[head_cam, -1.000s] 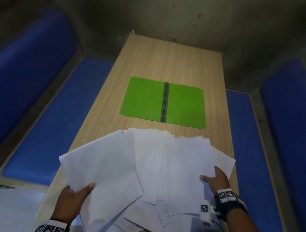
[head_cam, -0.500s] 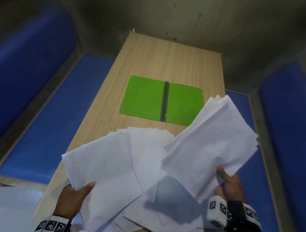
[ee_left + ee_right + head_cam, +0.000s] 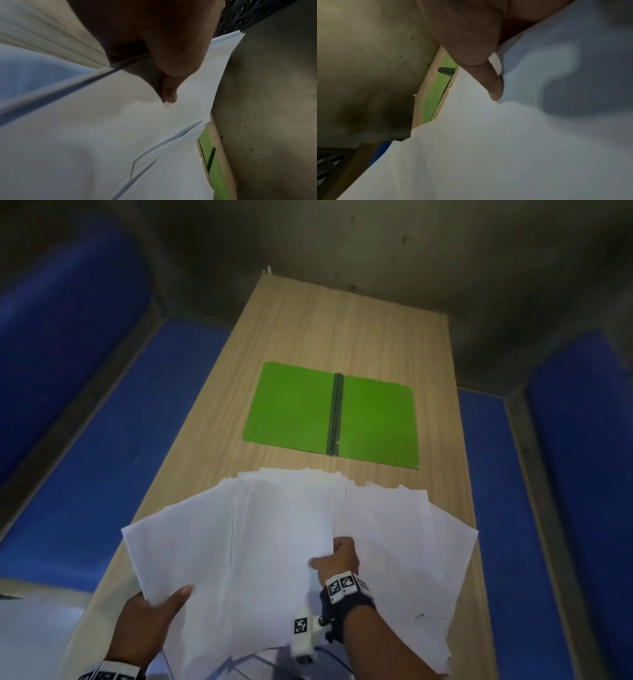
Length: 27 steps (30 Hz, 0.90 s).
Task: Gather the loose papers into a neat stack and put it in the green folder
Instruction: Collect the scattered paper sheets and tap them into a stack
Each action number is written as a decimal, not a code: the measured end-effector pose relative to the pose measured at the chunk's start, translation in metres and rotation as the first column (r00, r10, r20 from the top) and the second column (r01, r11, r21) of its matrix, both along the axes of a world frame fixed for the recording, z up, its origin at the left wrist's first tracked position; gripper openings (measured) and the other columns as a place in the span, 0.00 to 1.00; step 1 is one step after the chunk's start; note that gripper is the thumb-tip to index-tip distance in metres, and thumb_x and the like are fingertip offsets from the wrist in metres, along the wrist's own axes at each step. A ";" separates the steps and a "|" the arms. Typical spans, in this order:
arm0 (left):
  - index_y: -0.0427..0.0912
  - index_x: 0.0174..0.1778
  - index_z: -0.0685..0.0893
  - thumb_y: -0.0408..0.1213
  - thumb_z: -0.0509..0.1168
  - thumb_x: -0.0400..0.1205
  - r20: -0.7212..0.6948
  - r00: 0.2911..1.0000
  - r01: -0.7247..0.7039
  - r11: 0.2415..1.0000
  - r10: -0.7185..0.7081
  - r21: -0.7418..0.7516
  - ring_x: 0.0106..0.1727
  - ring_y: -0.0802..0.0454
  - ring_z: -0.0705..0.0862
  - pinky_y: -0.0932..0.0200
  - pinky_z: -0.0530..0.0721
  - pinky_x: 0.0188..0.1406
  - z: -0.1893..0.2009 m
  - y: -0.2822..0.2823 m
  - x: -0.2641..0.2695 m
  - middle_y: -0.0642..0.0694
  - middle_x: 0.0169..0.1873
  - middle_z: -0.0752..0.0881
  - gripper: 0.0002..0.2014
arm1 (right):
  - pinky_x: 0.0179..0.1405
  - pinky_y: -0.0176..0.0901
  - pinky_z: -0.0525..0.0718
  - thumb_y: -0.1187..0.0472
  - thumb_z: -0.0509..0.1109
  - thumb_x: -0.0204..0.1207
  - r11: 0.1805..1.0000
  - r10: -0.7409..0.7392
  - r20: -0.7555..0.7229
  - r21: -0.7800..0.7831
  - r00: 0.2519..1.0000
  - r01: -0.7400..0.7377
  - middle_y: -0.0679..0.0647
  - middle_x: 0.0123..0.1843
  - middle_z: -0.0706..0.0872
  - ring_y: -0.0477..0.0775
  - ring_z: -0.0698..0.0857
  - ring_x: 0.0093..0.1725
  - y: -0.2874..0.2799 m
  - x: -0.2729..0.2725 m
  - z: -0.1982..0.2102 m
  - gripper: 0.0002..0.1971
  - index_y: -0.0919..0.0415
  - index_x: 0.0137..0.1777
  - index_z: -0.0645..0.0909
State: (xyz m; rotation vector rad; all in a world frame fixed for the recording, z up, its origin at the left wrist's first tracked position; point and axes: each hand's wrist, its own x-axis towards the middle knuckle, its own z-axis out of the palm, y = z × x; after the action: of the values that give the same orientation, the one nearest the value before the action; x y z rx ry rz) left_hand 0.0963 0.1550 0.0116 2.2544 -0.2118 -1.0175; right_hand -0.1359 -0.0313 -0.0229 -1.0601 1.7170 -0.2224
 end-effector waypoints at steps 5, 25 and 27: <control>0.41 0.52 0.82 0.43 0.79 0.72 0.038 0.999 -0.007 1.000 0.007 -0.004 0.47 0.35 0.82 0.46 0.80 0.51 -0.004 0.006 0.008 0.37 0.46 0.86 0.18 | 0.53 0.37 0.79 0.63 0.73 0.73 0.978 0.185 -0.092 -0.080 0.978 -0.192 0.56 0.57 0.85 0.54 0.83 0.55 -0.014 -0.024 0.006 0.19 0.67 0.64 0.80; 0.36 0.46 0.87 0.42 0.80 0.71 0.100 0.995 0.014 1.000 -0.012 -0.021 0.46 0.36 0.86 0.42 0.83 0.51 -0.005 0.016 0.017 0.33 0.43 0.89 0.15 | 0.59 0.52 0.82 0.51 0.79 0.65 0.874 0.461 -0.536 0.138 0.707 -0.466 0.58 0.64 0.78 0.59 0.79 0.60 -0.052 -0.104 -0.009 0.27 0.59 0.60 0.74; 0.37 0.46 0.86 0.44 0.80 0.71 0.100 0.995 0.023 1.000 -0.023 -0.002 0.47 0.35 0.85 0.42 0.83 0.52 -0.007 0.015 0.016 0.33 0.43 0.89 0.16 | 0.54 0.44 0.83 0.58 0.78 0.68 0.865 0.478 -0.457 0.098 0.750 -0.492 0.58 0.59 0.82 0.56 0.80 0.51 -0.052 -0.111 -0.010 0.20 0.60 0.53 0.71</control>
State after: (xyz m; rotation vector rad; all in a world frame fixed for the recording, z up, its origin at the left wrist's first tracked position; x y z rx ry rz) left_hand 0.1124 0.1697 0.0048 2.3073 -0.2820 -0.9164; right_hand -0.2469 -0.0832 -0.0325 -1.6437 1.7773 0.3810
